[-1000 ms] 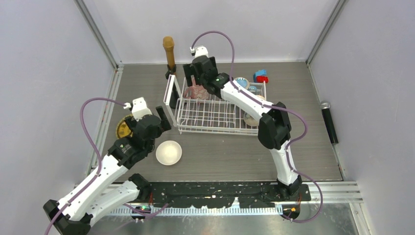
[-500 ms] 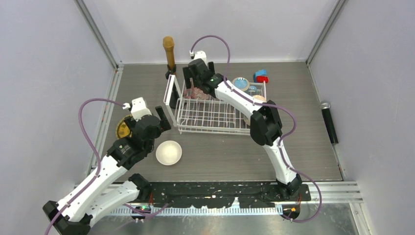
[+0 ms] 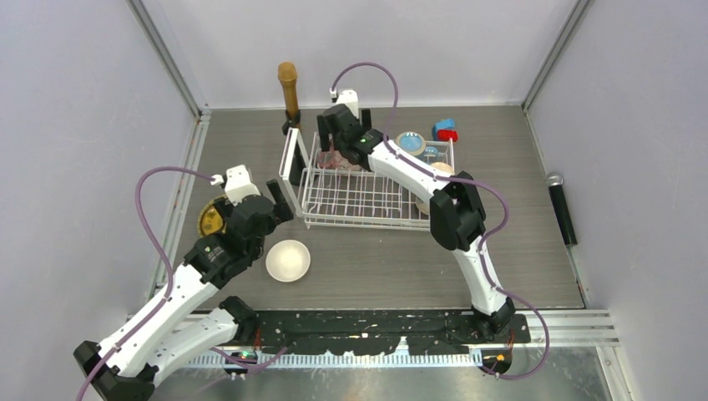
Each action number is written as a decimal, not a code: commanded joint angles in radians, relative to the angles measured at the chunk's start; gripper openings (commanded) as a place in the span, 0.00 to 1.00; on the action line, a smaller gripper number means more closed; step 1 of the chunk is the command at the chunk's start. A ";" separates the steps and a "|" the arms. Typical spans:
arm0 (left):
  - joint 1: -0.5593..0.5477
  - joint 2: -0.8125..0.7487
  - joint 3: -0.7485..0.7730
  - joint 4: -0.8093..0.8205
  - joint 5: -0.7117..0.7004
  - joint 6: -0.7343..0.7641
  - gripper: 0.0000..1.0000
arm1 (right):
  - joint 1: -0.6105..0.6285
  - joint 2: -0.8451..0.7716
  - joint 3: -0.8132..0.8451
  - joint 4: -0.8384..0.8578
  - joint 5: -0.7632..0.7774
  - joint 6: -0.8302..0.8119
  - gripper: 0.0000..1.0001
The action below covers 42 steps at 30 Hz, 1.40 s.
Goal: Unload the mixed dishes from the dish rack
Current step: Adjust the cup in the dish rack, then pick up the cup from the dish rack.
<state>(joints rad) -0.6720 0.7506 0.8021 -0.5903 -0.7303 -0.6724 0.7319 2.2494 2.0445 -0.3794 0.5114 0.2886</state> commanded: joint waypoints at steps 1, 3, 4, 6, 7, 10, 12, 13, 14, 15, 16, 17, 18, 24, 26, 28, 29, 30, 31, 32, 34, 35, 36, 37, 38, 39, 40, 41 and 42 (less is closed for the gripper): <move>0.005 0.001 0.022 0.046 -0.001 0.000 1.00 | -0.003 -0.047 -0.077 -0.125 0.078 -0.020 0.97; 0.005 -0.002 0.020 0.048 0.005 0.002 1.00 | -0.013 -0.076 -0.109 -0.122 0.076 -0.018 0.97; 0.004 -0.003 0.019 0.051 0.008 0.002 1.00 | -0.022 -0.086 -0.120 -0.116 0.072 -0.016 0.97; 0.004 -0.003 0.019 0.056 0.014 0.005 1.00 | -0.042 -0.116 -0.156 -0.100 0.060 -0.017 0.97; 0.004 -0.002 0.020 0.056 0.017 0.006 1.00 | -0.048 -0.137 -0.185 -0.082 0.047 -0.021 0.97; 0.005 0.002 0.022 0.076 0.037 0.023 1.00 | -0.085 -0.180 -0.240 -0.040 -0.020 -0.058 0.97; 0.004 0.007 0.025 0.132 0.098 0.080 1.00 | -0.095 -0.215 -0.283 0.001 -0.071 -0.104 0.97; 0.003 0.010 0.029 0.168 0.145 0.122 1.00 | -0.096 -0.235 -0.308 0.028 -0.090 -0.141 0.98; 0.004 0.015 0.036 0.200 0.195 0.155 1.00 | -0.097 -0.245 -0.317 0.040 -0.126 -0.153 0.99; 0.004 0.021 0.044 0.231 0.234 0.182 1.00 | -0.098 -0.263 -0.327 0.060 -0.139 -0.162 0.99; 0.004 0.028 0.050 0.257 0.256 0.200 1.00 | -0.099 -0.271 -0.329 0.068 -0.167 -0.165 1.00; 0.004 0.034 0.060 0.273 0.269 0.210 1.00 | -0.100 -0.285 -0.326 0.081 -0.181 -0.169 1.00; 0.004 0.044 0.069 0.288 0.285 0.236 1.00 | -0.101 -0.290 -0.322 0.088 -0.198 -0.170 1.00; 0.004 0.140 0.186 0.289 0.476 0.406 1.00 | -0.105 -0.344 -0.286 0.132 -0.203 -0.199 1.00; 0.004 0.179 0.221 0.294 0.486 0.454 1.00 | -0.108 -0.376 -0.299 0.149 -0.202 -0.199 1.00; 0.003 0.225 0.269 0.300 0.506 0.490 1.00 | -0.112 -0.423 -0.332 0.193 -0.207 -0.188 1.00; 0.005 0.252 0.296 0.304 0.535 0.515 1.00 | -0.115 -0.440 -0.347 0.207 -0.220 -0.179 1.00; 0.004 0.281 0.321 0.311 0.567 0.534 1.00 | -0.119 -0.477 -0.375 0.229 -0.228 -0.166 1.00; 0.004 0.309 0.351 0.316 0.616 0.559 1.00 | -0.122 -0.496 -0.390 0.238 -0.243 -0.158 1.00; 0.008 0.344 0.375 0.318 0.644 0.581 1.00 | -0.130 -0.537 -0.422 0.250 -0.250 -0.141 1.00; 0.029 0.419 0.421 0.317 0.744 0.610 1.00 | -0.150 -0.605 -0.480 0.258 -0.257 -0.101 1.00; 0.057 0.464 0.452 0.306 0.812 0.611 1.00 | -0.159 -0.653 -0.500 0.261 -0.261 -0.085 1.00; 0.094 0.527 0.484 0.290 0.883 0.602 1.00 | -0.182 -0.677 -0.548 0.271 -0.267 -0.058 1.00; 0.131 0.578 0.518 0.276 0.970 0.595 0.99 | -0.206 -0.730 -0.605 0.281 -0.290 -0.047 1.00; 0.164 0.620 0.545 0.270 1.054 0.599 0.97 | -0.217 -0.757 -0.631 0.300 -0.300 -0.030 1.00; 0.187 0.657 0.557 0.287 1.122 0.621 0.95 | -0.236 -0.807 -0.679 0.305 -0.315 -0.017 1.00; 0.194 0.689 0.562 0.309 1.174 0.648 0.95 | -0.242 -0.830 -0.699 0.308 -0.318 -0.012 1.00; 0.196 0.716 0.567 0.327 1.211 0.681 0.95 | -0.250 -0.876 -0.739 0.309 -0.316 -0.009 1.00; 0.198 0.747 0.579 0.334 1.236 0.716 0.95 | -0.252 -0.897 -0.758 0.308 -0.308 -0.009 1.00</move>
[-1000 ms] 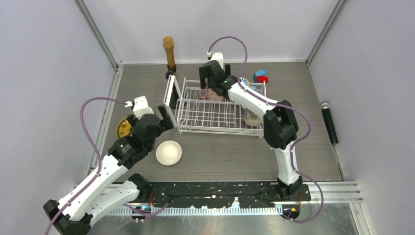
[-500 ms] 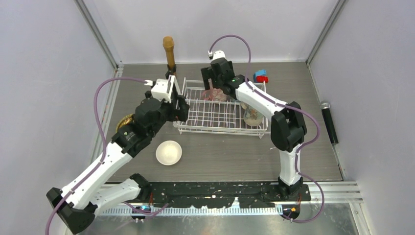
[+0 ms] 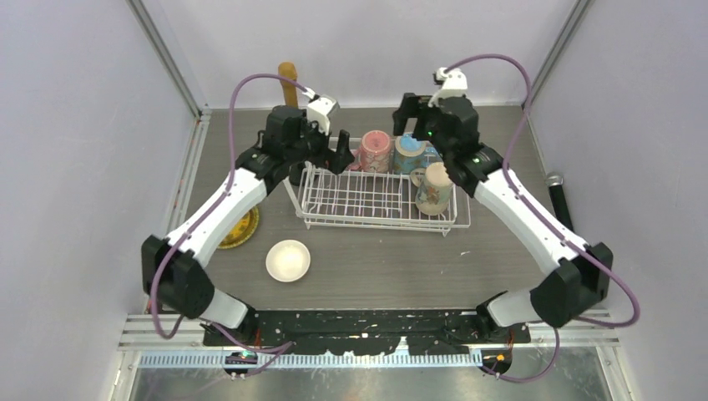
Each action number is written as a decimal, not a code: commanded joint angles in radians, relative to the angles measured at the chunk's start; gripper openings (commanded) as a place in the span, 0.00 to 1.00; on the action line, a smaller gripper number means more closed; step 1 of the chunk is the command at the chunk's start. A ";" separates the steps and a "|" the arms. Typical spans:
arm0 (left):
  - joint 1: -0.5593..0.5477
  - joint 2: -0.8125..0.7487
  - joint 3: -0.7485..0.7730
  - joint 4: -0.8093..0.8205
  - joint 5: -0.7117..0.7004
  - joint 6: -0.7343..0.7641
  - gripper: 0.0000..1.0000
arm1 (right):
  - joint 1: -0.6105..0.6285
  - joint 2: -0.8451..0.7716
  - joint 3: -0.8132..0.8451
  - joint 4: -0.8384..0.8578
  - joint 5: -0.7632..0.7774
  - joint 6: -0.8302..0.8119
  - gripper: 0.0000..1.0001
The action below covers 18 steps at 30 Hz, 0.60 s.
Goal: Unload the mixed dishes from the dish rack
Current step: Pick up the cup from the dish rack.
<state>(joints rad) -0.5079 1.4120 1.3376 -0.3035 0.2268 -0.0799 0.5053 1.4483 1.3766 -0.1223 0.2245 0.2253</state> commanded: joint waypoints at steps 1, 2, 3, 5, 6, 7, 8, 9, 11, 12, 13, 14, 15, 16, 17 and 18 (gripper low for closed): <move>0.037 0.116 0.063 0.042 0.305 0.150 0.95 | -0.029 -0.137 -0.123 0.054 -0.021 0.055 1.00; 0.046 0.154 0.087 0.026 0.335 0.179 0.94 | -0.029 -0.155 -0.139 0.055 -0.021 0.055 1.00; 0.057 0.191 0.125 0.010 0.368 0.200 0.92 | -0.030 -0.191 -0.166 0.054 -0.022 0.057 1.00; 0.088 0.267 0.187 -0.018 0.400 0.230 0.87 | -0.030 -0.235 -0.197 0.051 -0.028 0.058 1.00; 0.105 0.302 0.216 -0.026 0.416 0.237 0.85 | -0.030 -0.249 -0.207 0.050 -0.030 0.057 1.00; 0.120 0.351 0.241 -0.032 0.418 0.234 0.83 | -0.030 -0.272 -0.225 0.051 -0.031 0.057 1.00; 0.133 0.380 0.274 -0.048 0.422 0.241 0.81 | -0.030 -0.292 -0.232 0.051 -0.028 0.058 1.00; 0.144 0.414 0.310 -0.080 0.440 0.260 0.77 | -0.030 -0.300 -0.245 0.052 -0.026 0.059 1.00; 0.161 0.505 0.379 -0.139 0.471 0.298 0.73 | -0.031 -0.321 -0.259 0.050 -0.018 0.061 1.00; 0.167 0.543 0.415 -0.179 0.497 0.319 0.72 | -0.030 -0.333 -0.263 0.049 -0.017 0.059 1.00; 0.173 0.583 0.460 -0.225 0.534 0.340 0.72 | -0.030 -0.338 -0.270 0.046 -0.016 0.057 1.00; 0.179 0.617 0.505 -0.282 0.563 0.370 0.72 | -0.030 -0.347 -0.273 0.043 -0.014 0.056 1.00; 0.182 0.652 0.547 -0.335 0.579 0.398 0.73 | -0.030 -0.352 -0.276 0.035 -0.009 0.055 1.00; 0.183 0.682 0.584 -0.379 0.589 0.425 0.73 | -0.030 -0.359 -0.278 0.030 -0.006 0.054 1.00; 0.183 0.706 0.614 -0.417 0.595 0.450 0.72 | -0.030 -0.363 -0.283 0.025 0.001 0.055 1.00; 0.183 0.727 0.636 -0.433 0.600 0.460 0.72 | -0.030 -0.370 -0.288 0.023 0.002 0.055 1.00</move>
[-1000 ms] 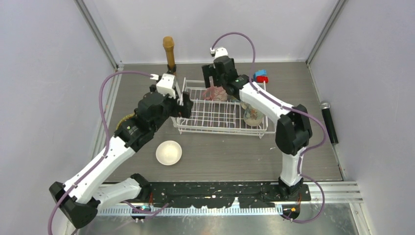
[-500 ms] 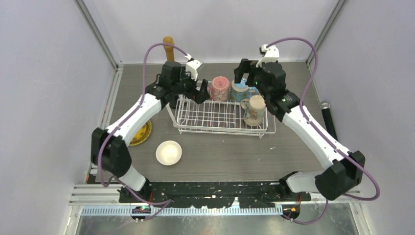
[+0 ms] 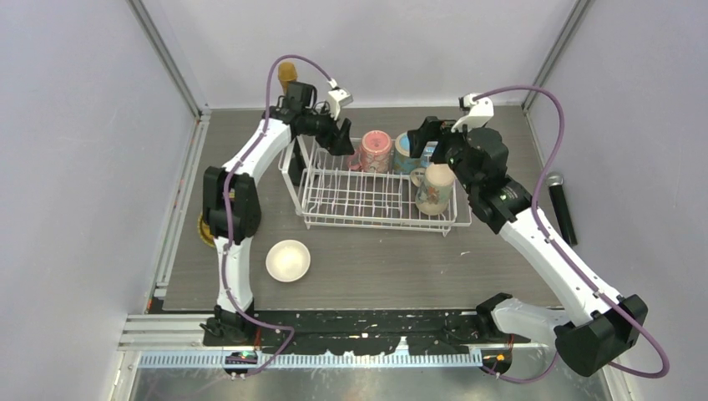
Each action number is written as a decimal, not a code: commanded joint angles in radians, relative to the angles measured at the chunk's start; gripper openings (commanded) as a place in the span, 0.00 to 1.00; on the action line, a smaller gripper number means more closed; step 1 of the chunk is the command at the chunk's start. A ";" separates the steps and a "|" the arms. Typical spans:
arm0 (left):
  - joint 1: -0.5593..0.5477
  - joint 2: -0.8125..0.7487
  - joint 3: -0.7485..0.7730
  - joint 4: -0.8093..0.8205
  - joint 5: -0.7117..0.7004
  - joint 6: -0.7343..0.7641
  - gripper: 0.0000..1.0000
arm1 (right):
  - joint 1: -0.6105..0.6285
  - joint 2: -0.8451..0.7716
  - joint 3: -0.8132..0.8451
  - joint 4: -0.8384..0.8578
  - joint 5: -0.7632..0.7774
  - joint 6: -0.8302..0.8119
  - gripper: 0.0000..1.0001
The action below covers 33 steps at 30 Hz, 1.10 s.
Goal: Unload the mixed dishes from the dish rack
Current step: Pick up the cup from the dish rack.
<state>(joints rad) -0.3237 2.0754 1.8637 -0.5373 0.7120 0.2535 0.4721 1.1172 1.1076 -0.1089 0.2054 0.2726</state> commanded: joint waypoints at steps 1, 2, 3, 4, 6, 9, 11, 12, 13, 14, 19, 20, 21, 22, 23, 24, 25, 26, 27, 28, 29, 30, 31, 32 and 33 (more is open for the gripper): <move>-0.002 0.077 0.128 -0.205 0.117 0.131 0.72 | 0.003 -0.042 -0.022 0.006 0.024 0.009 1.00; -0.002 0.089 0.138 -0.205 0.120 0.134 0.71 | 0.003 -0.048 -0.027 0.005 0.025 0.009 1.00; -0.002 0.096 0.141 -0.197 0.119 0.135 0.70 | 0.003 -0.050 -0.029 0.005 0.028 0.009 1.00; -0.003 0.099 0.138 -0.184 0.118 0.132 0.70 | 0.003 -0.055 -0.032 0.005 0.029 0.010 1.00; -0.003 0.099 0.128 -0.173 0.116 0.124 0.70 | 0.003 -0.060 -0.037 0.002 0.032 0.010 1.00; -0.004 0.078 0.080 -0.126 0.099 0.096 0.68 | 0.003 -0.067 -0.043 0.003 0.036 0.008 1.00; -0.011 0.052 0.031 -0.074 0.067 0.075 0.68 | 0.003 -0.068 -0.047 0.007 0.037 0.006 1.00; -0.017 0.037 0.008 -0.047 0.047 0.067 0.68 | 0.003 -0.068 -0.049 0.010 0.037 0.003 1.00; -0.024 0.016 -0.018 -0.019 0.020 0.060 0.68 | 0.003 -0.066 -0.049 0.010 0.037 0.002 1.00; -0.032 -0.004 -0.045 0.013 -0.009 0.056 0.68 | 0.003 -0.065 -0.050 0.011 0.038 0.000 1.00; -0.076 -0.102 -0.135 0.123 -0.114 0.077 0.68 | 0.003 -0.056 -0.054 0.011 0.043 0.000 1.00; -0.077 -0.113 -0.142 0.134 -0.117 0.078 0.68 | 0.003 -0.056 -0.054 0.011 0.042 -0.001 1.00; -0.077 -0.119 -0.144 0.139 -0.115 0.080 0.68 | 0.003 -0.056 -0.054 0.011 0.042 -0.001 1.00; -0.077 -0.121 -0.140 0.141 -0.120 0.083 0.68 | 0.003 -0.058 -0.055 0.011 0.041 -0.001 1.00; -0.077 -0.118 -0.132 0.133 -0.123 0.085 0.68 | 0.003 -0.060 -0.055 0.012 0.041 -0.001 1.00; -0.077 -0.113 -0.113 0.116 -0.122 0.095 0.68 | 0.003 -0.062 -0.058 0.013 0.040 -0.002 1.00; -0.078 -0.103 -0.097 0.096 -0.118 0.103 0.68 | 0.003 -0.065 -0.061 0.014 0.040 -0.002 1.00; -0.080 -0.089 -0.079 0.074 -0.110 0.110 0.68 | 0.003 -0.067 -0.063 0.018 0.041 -0.002 1.00; -0.082 -0.079 -0.061 0.046 -0.099 0.116 0.68 | 0.003 -0.070 -0.066 0.019 0.041 -0.003 1.00; -0.084 -0.070 -0.047 0.025 -0.088 0.122 0.67 | 0.003 -0.073 -0.067 0.022 0.040 -0.005 1.00; -0.084 -0.066 -0.044 0.014 -0.076 0.128 0.67 | 0.003 -0.073 -0.069 0.025 0.039 -0.007 1.00; -0.084 -0.065 -0.052 0.023 -0.076 0.135 0.66 | 0.003 -0.075 -0.071 0.026 0.039 -0.008 1.00; -0.084 -0.062 -0.063 0.038 -0.090 0.141 0.64 | 0.003 -0.075 -0.072 0.027 0.039 -0.009 1.00; -0.084 -0.056 -0.065 0.043 -0.110 0.150 0.61 | 0.003 -0.075 -0.072 0.027 0.037 -0.009 1.00; -0.084 -0.048 -0.059 0.034 -0.126 0.161 0.60 | 0.003 -0.076 -0.072 0.028 0.037 -0.010 1.00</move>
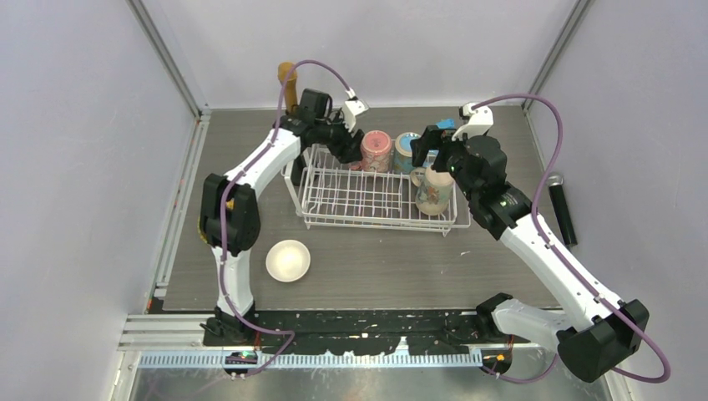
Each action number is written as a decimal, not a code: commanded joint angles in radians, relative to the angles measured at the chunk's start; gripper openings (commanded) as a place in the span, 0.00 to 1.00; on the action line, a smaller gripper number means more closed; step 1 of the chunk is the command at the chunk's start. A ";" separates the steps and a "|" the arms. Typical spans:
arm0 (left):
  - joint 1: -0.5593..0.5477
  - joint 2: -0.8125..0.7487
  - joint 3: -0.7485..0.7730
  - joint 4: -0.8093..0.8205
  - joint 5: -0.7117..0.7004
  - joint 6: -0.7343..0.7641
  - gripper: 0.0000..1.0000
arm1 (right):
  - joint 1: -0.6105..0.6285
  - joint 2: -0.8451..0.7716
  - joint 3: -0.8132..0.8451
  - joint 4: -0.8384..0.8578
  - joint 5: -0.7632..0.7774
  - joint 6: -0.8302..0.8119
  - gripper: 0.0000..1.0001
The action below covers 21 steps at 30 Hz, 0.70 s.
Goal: Unload the mixed dishes from the dish rack
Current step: Pick up the cup from the dish rack.
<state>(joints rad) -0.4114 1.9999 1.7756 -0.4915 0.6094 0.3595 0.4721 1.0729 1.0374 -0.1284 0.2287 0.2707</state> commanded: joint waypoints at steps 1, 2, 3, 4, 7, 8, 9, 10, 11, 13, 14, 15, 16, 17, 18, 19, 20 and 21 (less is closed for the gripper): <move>0.003 0.042 0.046 -0.036 -0.033 0.067 0.58 | 0.003 -0.034 -0.002 0.047 0.012 -0.011 1.00; 0.003 0.053 0.065 -0.074 -0.035 0.084 0.58 | 0.003 -0.035 -0.003 0.047 0.012 -0.010 1.00; 0.003 0.068 0.084 -0.102 -0.036 0.095 0.57 | 0.003 -0.036 -0.003 0.047 0.013 -0.011 1.00; 0.003 0.081 0.099 -0.124 -0.039 0.102 0.57 | 0.003 -0.036 -0.004 0.049 0.012 -0.011 1.00; 0.003 0.104 0.111 -0.139 -0.030 0.114 0.56 | 0.003 -0.035 -0.005 0.051 0.010 -0.011 1.00; 0.003 0.111 0.118 -0.143 -0.027 0.112 0.55 | 0.003 -0.035 -0.005 0.052 0.005 -0.011 1.00; 0.003 0.118 0.125 -0.148 -0.025 0.113 0.55 | 0.003 -0.034 -0.005 0.051 0.004 -0.012 1.00; 0.003 0.122 0.127 -0.149 -0.021 0.112 0.54 | 0.003 -0.035 -0.005 0.050 0.002 -0.013 1.00; 0.003 0.125 0.128 -0.144 -0.020 0.109 0.54 | 0.003 -0.036 -0.006 0.052 0.002 -0.014 1.00; 0.002 0.128 0.128 -0.133 -0.020 0.108 0.53 | 0.003 -0.036 -0.008 0.055 0.001 -0.015 1.00; 0.002 0.132 0.129 -0.126 -0.023 0.105 0.53 | 0.003 -0.036 -0.008 0.056 0.001 -0.016 1.00; 0.001 0.133 0.130 -0.119 -0.027 0.102 0.52 | 0.003 -0.036 -0.009 0.058 0.001 -0.016 1.00; 0.000 0.137 0.133 -0.116 -0.032 0.099 0.51 | 0.003 -0.035 -0.009 0.059 0.001 -0.017 1.00; -0.002 0.141 0.135 -0.106 -0.036 0.094 0.51 | 0.003 -0.035 -0.010 0.060 0.000 -0.016 1.00; -0.003 0.143 0.135 -0.099 -0.043 0.089 0.51 | 0.003 -0.034 -0.010 0.060 0.000 -0.017 1.00; -0.005 0.146 0.135 -0.089 -0.050 0.084 0.51 | 0.003 -0.034 -0.011 0.061 0.000 -0.017 1.00; -0.008 0.148 0.132 -0.076 -0.072 0.076 0.50 | 0.003 -0.034 -0.012 0.061 0.000 -0.017 1.00; -0.010 0.148 0.131 -0.067 -0.088 0.072 0.50 | 0.003 -0.035 -0.012 0.060 0.000 -0.018 1.00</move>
<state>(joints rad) -0.4122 2.1387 1.8690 -0.6121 0.5652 0.4492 0.4721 1.0660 1.0313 -0.1215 0.2260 0.2646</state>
